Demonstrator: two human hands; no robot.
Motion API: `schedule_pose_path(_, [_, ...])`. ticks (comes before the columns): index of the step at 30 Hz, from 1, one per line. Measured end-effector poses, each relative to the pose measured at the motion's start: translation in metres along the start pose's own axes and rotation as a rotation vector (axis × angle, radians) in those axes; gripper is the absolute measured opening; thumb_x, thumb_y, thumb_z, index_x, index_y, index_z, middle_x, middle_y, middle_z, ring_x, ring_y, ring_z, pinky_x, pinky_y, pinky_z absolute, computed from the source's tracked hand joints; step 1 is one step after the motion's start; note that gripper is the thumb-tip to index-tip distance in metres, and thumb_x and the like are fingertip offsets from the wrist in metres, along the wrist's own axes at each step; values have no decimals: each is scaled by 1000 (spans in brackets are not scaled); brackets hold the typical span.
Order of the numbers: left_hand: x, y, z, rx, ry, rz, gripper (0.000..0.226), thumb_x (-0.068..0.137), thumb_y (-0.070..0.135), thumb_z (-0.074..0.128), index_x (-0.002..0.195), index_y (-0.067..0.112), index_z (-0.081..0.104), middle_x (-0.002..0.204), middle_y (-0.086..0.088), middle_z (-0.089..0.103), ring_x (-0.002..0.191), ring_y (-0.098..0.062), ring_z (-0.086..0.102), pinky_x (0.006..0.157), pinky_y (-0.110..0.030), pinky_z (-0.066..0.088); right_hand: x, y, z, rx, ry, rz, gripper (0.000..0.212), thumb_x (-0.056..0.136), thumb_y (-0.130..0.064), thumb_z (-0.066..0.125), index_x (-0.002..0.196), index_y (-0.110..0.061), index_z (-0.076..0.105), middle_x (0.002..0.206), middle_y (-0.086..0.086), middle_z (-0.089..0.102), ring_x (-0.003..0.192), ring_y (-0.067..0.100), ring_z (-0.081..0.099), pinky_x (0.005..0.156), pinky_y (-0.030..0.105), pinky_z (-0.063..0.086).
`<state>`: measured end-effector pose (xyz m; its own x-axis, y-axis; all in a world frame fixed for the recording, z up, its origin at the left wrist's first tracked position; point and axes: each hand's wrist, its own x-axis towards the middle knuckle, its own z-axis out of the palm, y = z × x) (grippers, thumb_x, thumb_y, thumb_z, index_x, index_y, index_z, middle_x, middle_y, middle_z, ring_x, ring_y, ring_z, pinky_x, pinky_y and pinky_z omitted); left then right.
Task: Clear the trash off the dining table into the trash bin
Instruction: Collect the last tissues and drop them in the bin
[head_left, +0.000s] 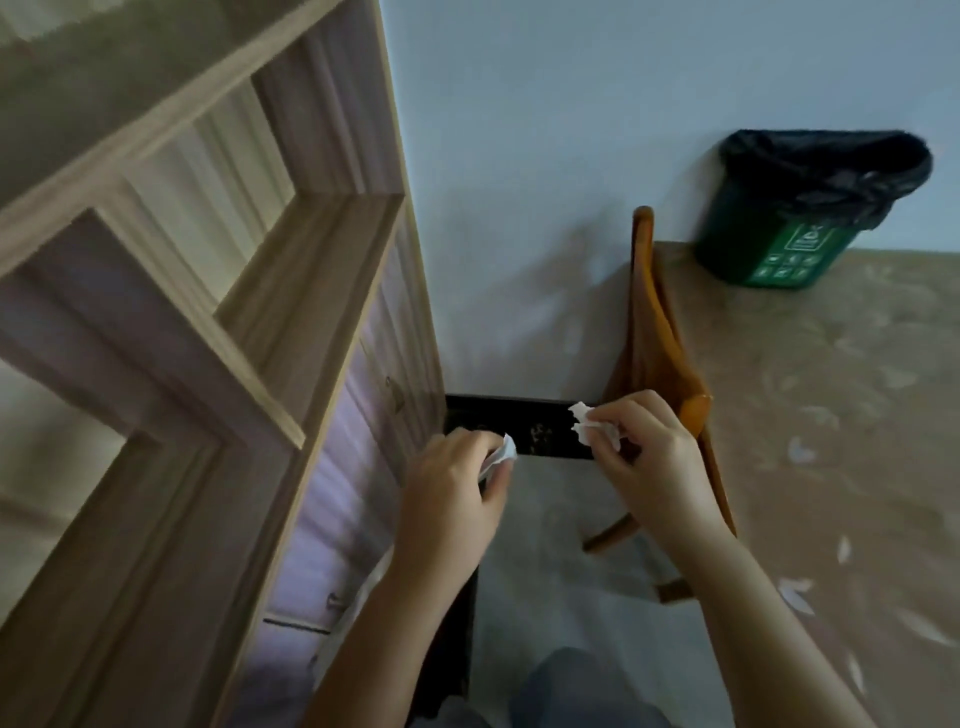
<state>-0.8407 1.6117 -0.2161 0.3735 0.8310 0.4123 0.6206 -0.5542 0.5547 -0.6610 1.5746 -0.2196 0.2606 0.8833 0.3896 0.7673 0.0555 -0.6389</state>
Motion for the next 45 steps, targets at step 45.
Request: schedule_pose_path(45, [609, 96, 317, -625, -391, 573, 14, 81, 12, 66, 93, 13, 60, 78, 5, 63, 70, -4, 56, 69, 1, 35, 433, 354, -151, -414, 466, 768, 19, 87, -22, 54, 105, -17, 59, 105, -2, 56, 83, 13, 54, 63, 23, 41])
